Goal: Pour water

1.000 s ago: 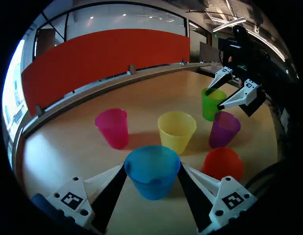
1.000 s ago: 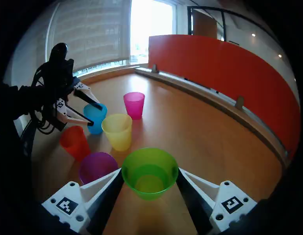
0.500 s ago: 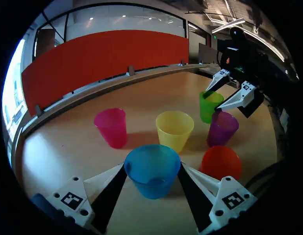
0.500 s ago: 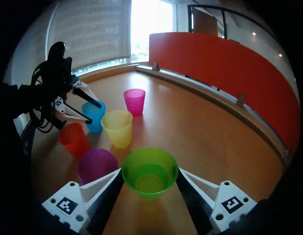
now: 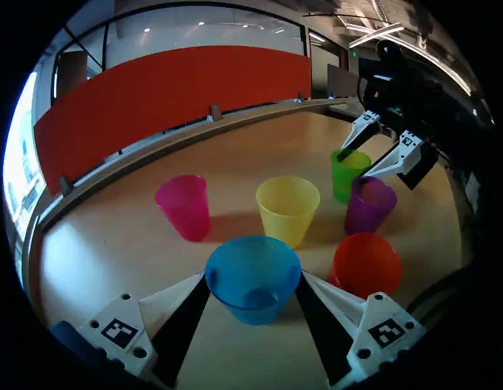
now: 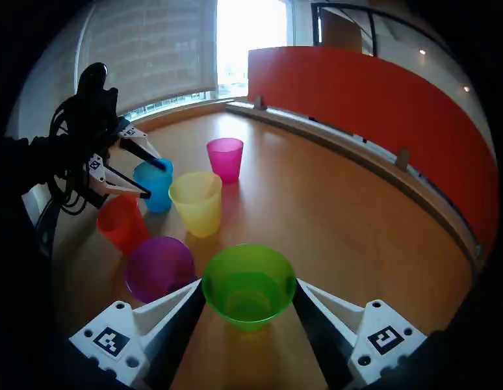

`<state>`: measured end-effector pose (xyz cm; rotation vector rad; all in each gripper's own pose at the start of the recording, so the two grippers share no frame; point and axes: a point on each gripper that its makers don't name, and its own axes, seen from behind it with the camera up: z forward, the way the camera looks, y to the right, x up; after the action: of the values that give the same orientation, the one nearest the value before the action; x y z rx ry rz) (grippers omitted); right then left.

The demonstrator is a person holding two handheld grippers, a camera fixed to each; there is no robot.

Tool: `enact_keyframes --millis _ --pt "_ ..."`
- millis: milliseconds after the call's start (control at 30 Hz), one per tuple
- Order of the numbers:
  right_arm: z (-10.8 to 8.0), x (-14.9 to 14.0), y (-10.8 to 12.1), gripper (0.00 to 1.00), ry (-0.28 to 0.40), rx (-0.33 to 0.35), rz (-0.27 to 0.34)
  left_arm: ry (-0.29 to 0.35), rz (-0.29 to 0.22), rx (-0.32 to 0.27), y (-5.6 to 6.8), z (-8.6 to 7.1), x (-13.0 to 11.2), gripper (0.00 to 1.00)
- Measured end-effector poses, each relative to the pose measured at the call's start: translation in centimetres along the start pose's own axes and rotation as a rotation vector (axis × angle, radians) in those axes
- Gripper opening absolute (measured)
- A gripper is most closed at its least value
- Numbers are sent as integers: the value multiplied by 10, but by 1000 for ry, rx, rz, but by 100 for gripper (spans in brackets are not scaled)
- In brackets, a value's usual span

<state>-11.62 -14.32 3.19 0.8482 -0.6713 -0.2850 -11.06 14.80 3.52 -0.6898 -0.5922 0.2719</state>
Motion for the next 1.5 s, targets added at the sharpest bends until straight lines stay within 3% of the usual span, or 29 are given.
enact_keyframes --millis 600,1500 --pt "-2 -7 0 92 -4 1 5 -32 1 -2 2 0 -9 87" --pt "-14 -20 -5 95 -15 -12 18 -66 12 22 0 -15 -18 87"
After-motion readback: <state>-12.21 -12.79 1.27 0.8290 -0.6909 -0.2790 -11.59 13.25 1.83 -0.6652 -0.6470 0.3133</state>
